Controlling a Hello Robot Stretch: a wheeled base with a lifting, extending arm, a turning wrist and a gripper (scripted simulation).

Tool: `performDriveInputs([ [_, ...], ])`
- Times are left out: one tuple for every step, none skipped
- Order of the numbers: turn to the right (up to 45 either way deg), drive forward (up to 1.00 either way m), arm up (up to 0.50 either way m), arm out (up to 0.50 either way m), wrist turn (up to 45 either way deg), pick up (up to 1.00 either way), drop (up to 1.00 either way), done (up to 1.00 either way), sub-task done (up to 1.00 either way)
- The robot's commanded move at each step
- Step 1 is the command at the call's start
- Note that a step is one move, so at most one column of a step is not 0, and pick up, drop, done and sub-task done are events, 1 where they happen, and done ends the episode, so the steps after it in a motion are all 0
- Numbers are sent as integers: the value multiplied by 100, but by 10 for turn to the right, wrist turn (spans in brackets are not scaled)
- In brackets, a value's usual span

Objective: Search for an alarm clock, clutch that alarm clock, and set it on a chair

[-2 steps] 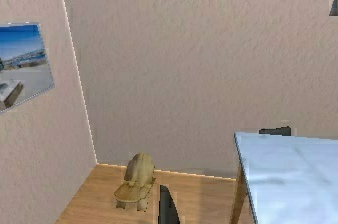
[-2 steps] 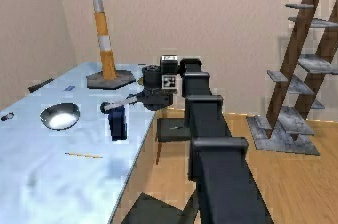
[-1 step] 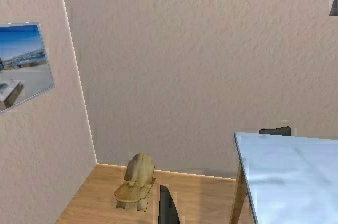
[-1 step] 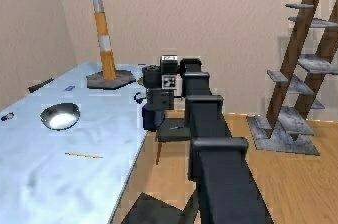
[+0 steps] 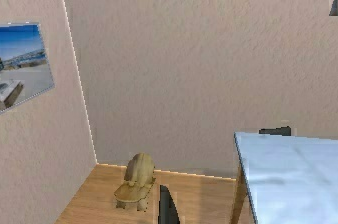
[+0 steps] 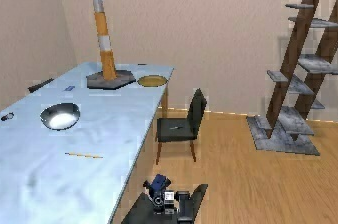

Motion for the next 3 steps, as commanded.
performDriveInputs([
  [0,0,-32,0,0,0,0,0,0],
  [0,0,0,0,0,0,100,0,0],
  [0,0,10,0,0,0,0,0,0],
])
